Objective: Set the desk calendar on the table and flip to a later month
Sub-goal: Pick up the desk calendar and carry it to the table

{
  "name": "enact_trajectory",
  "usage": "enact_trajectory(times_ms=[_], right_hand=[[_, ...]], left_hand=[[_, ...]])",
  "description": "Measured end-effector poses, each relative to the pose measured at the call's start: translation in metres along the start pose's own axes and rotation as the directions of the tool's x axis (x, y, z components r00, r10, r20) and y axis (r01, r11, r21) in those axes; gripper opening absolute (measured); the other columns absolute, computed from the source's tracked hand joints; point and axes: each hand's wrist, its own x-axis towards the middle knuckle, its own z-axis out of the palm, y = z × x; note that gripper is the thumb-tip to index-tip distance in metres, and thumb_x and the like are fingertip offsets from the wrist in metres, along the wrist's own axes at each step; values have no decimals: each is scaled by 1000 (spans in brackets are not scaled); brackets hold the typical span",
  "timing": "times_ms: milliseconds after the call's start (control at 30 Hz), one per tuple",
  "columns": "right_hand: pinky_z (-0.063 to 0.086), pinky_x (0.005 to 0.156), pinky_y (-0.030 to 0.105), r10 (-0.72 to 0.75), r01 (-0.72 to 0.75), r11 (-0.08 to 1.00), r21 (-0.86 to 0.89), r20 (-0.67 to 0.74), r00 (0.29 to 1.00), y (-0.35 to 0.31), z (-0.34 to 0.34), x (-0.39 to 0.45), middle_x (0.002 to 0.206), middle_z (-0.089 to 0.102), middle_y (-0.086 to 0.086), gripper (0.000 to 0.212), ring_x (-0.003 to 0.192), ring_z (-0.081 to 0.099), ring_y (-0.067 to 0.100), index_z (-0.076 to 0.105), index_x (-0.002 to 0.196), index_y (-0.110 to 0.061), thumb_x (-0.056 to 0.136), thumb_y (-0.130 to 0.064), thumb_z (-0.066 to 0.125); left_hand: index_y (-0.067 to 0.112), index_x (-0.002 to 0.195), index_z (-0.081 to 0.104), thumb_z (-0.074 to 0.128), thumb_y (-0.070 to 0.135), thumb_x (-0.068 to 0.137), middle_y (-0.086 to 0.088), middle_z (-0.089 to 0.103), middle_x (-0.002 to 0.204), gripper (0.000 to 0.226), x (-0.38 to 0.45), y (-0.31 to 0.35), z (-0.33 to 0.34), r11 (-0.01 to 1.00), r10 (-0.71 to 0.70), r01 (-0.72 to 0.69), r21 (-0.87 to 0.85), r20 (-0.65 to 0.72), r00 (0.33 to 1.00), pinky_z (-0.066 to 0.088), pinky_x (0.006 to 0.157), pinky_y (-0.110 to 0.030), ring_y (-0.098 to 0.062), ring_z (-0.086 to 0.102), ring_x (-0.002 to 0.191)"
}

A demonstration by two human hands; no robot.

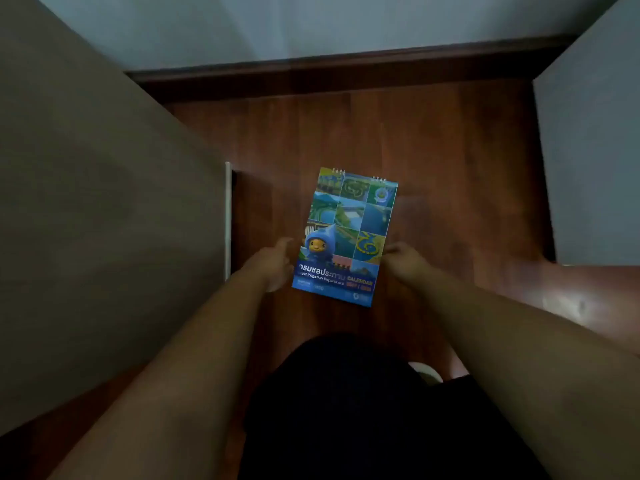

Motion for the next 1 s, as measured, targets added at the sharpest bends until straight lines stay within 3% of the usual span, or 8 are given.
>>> enact_trajectory(times_ms=[200,267,400,467,567,700,833,1000], right_hand=[[51,76,41,120,-124,973,194,32,992,25,41,42,101,66,22,22,84,63,31,67,103,4,87,-7,56],[53,77,46,126,-132,948,290,41,991,22,39,46,101,66,24,16,83,65,35,64,98,-1,85,-5,57],[58,76,54,227,-226,827,515,63,972,26,51,59,101,67,25,37,85,69,40,58,113,3,79,-10,64],[58,64,43,265,-269,764,586,95,960,21,55,60,89,67,18,28,74,68,33,60,106,-2,84,-19,62],[53,64,34,275,-333,728,600,190,943,17,59,55,84,65,10,19,68,61,24,62,99,-11,85,-24,64],[50,64,36,254,-312,804,507,181,950,14,43,44,80,59,11,7,65,56,22,57,83,-9,89,-10,60],[57,61,40,204,-298,821,487,237,950,2,15,-6,91,65,13,32,66,65,24,55,121,-8,90,0,55],[53,60,34,138,-205,839,504,167,976,-30,-38,-129,84,63,7,21,66,61,21,54,106,-15,91,1,52]], left_hand=[[12,155,29,59,16,96,-14,45,153,67,56,-22,43,969,-75,94,-230,93,993,43,104,-32,-30,50,135],[14,152,34,64,21,93,-10,50,147,67,63,-17,46,951,-43,75,-301,114,993,45,107,-38,-30,53,130],[10,135,43,68,18,89,-11,64,117,53,77,-17,57,874,-86,137,-466,129,988,49,99,-43,-33,61,115],[3,137,47,69,18,89,-19,62,123,55,78,-10,54,796,-128,185,-577,137,982,49,99,-45,-38,60,118],[-3,135,49,68,21,91,-24,63,129,54,75,-4,51,669,-167,241,-703,174,970,50,94,-46,-36,65,111],[9,128,51,64,12,92,-21,66,122,38,53,0,56,620,-176,247,-744,175,969,51,95,-52,-36,65,107],[8,132,49,68,11,90,-23,63,129,47,-5,11,58,561,-186,268,-783,196,963,53,95,-53,-39,64,114],[26,141,39,88,25,56,-14,49,149,98,-103,28,41,446,-154,279,-851,234,960,52,96,-59,-40,59,124]])
